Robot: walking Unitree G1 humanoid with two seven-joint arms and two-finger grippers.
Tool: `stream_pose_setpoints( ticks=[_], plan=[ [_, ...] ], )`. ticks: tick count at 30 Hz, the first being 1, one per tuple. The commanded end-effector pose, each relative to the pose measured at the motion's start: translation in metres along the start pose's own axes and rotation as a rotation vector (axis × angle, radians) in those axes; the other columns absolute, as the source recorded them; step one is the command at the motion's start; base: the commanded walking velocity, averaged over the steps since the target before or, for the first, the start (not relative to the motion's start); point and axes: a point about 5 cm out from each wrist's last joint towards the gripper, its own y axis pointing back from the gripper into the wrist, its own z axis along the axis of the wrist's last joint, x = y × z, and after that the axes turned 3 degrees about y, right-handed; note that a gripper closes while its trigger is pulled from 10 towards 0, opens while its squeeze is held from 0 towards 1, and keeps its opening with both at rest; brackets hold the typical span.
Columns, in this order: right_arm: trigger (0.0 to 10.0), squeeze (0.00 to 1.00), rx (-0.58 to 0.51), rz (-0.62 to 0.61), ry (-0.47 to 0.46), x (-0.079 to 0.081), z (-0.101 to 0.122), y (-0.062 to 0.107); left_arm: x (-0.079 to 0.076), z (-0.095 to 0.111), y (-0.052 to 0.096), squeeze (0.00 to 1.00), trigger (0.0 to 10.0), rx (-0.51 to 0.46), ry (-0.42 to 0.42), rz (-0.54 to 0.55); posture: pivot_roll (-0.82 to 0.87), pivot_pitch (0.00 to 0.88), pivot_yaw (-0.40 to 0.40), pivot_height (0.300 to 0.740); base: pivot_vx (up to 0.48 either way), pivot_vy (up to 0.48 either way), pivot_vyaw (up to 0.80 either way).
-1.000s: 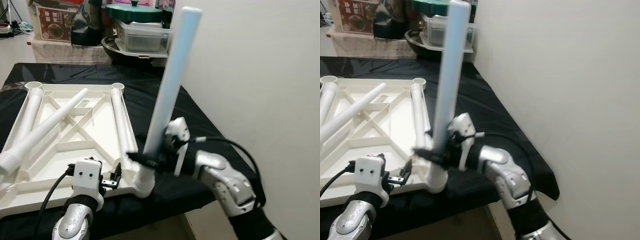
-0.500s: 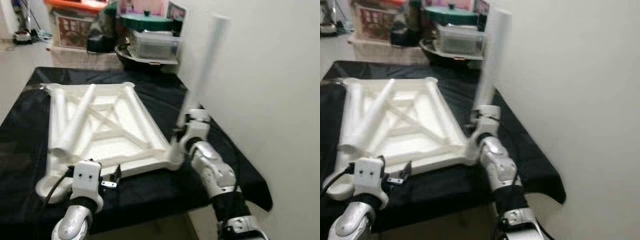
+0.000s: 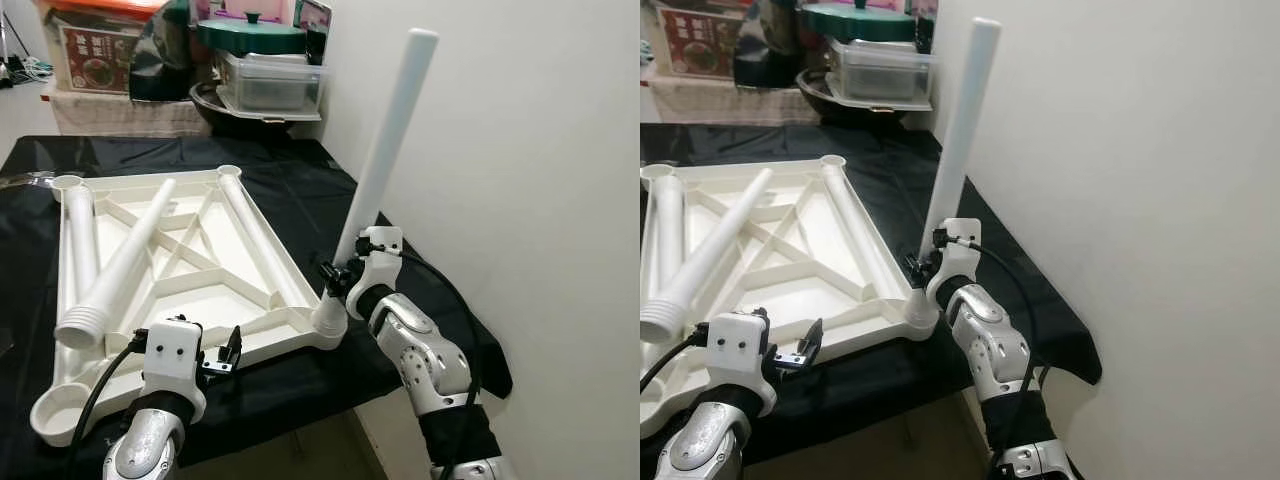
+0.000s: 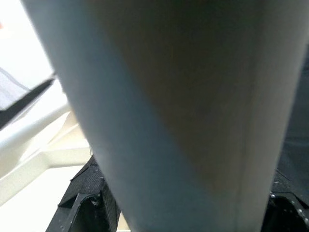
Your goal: Building children table
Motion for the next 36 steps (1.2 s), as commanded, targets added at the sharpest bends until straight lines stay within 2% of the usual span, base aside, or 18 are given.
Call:
stream_pose_setpoints(
  ticks=[1,3,5,13,14,16,17,19,20,21,22,27,28,29,30,31,33,36],
  plan=[
    [10.0,0.0,0.003,0.079,-0.001,0.014,0.003,-0.004,-0.003,-0.002,-0.001,0.0,10.0,0.008,-0.004,-0.011,0.18,0.0,-0.181,0.74,0.0,0.0,0.0],
    [10.0,0.0,-0.014,0.433,0.072,0.037,0.012,0.013,-0.003,-0.001,-0.001,0.0,10.0,0.006,-0.004,-0.011,0.18,0.0,-0.184,0.74,0.0,0.0,0.0],
    [10.0,0.0,-0.002,0.568,0.105,0.045,0.012,0.022,-0.003,-0.001,-0.001,0.0,10.0,0.005,-0.004,-0.01,0.18,0.0,-0.184,0.74,0.0,0.0,0.0],
    [9.8,0.0,0.076,0.727,0.165,0.051,-0.002,0.031,-0.001,0.0,-0.001,0.0,10.0,0.002,-0.009,-0.005,0.19,0.0,-0.192,0.74,0.0,0.0,0.0],
    [0.0,0.0,0.095,0.686,0.162,0.049,-0.007,0.025,-0.001,0.0,-0.001,0.0,10.0,0.002,-0.01,-0.002,0.2,0.0,-0.196,0.74,0.0,0.0,0.0],
    [0.0,0.0,0.112,0.53,0.152,0.039,-0.011,0.012,0.0,0.0,-0.001,0.0,10.0,0.002,-0.013,0.001,0.2,0.0,-0.194,0.74,0.0,0.0,0.0],
    [0.0,0.0,0.137,0.124,0.105,0.011,-0.017,-0.009,0.001,0.0,-0.001,0.0,10.0,0.003,-0.016,0.003,0.2,0.0,-0.194,0.74,0.0,0.0,0.0],
    [0.0,0.0,0.137,0.124,0.105,0.011,-0.017,-0.009,0.001,0.0,-0.001,0.0,10.0,0.003,-0.016,0.003,0.2,0.0,-0.194,0.74,0.0,0.0,0.0],
    [0.0,0.0,0.148,-0.174,0.044,-0.016,-0.021,-0.011,0.001,0.0,0.0,0.0,10.0,0.004,-0.017,0.003,0.19,0.0,-0.191,0.74,0.0,0.0,0.0],
    [0.0,0.0,0.148,-0.174,0.044,-0.016,-0.021,-0.011,0.001,0.0,0.0,0.0,10.0,0.004,-0.017,0.003,0.19,0.0,-0.191,0.74,0.0,0.0,0.0],
    [0.0,0.0,0.157,-0.384,0.01,-0.035,-0.026,-0.007,0.001,-0.001,0.0,0.0,10.0,0.005,-0.017,0.002,0.19,0.0,-0.188,0.74,0.0,0.0,0.0],
    [0.0,0.0,0.187,-0.604,-0.024,-0.05,-0.034,0.006,0.001,-0.001,-0.001,0.0,10.0,0.007,-0.016,0.001,0.19,0.0,-0.186,0.74,0.0,0.0,0.0],
    [1.6,0.0,0.203,-0.583,-0.022,-0.045,-0.036,0.006,0.001,-0.001,-0.001,0.0,10.0,0.007,-0.015,0.0,0.19,0.0,-0.186,0.74,0.0,0.0,0.0],
    [1.6,0.0,0.214,-0.552,-0.02,-0.041,-0.037,0.006,0.0,-0.002,-0.001,0.0,10.0,0.008,-0.015,-0.001,0.19,0.0,-0.186,0.74,0.0,0.0,0.0],
    [10.0,0.0,0.195,-0.494,-0.007,-0.036,-0.035,0.004,0.0,-0.002,-0.001,0.0,10.0,0.008,-0.013,-0.001,0.19,0.0,-0.189,0.74,0.0,0.0,0.0],
    [10.0,0.0,0.195,-0.494,-0.007,-0.036,-0.035,0.004,0.0,-0.002,-0.001,0.0,10.0,0.008,-0.013,-0.001,0.19,0.0,-0.189,0.74,0.0,0.0,0.0],
    [10.0,1.0,0.116,-0.395,-0.021,-0.028,-0.023,-0.001,-0.001,-0.002,-0.001,0.0,10.0,0.006,-0.011,-0.001,0.19,0.0,-0.189,0.74,0.0,0.0,0.0],
    [10.0,1.0,0.077,-0.317,-0.034,-0.021,-0.016,-0.004,-0.001,-0.002,-0.001,0.0,10.0,0.005,-0.01,-0.001,0.19,0.0,-0.193,0.74,0.0,0.0,0.0]
  ],
)
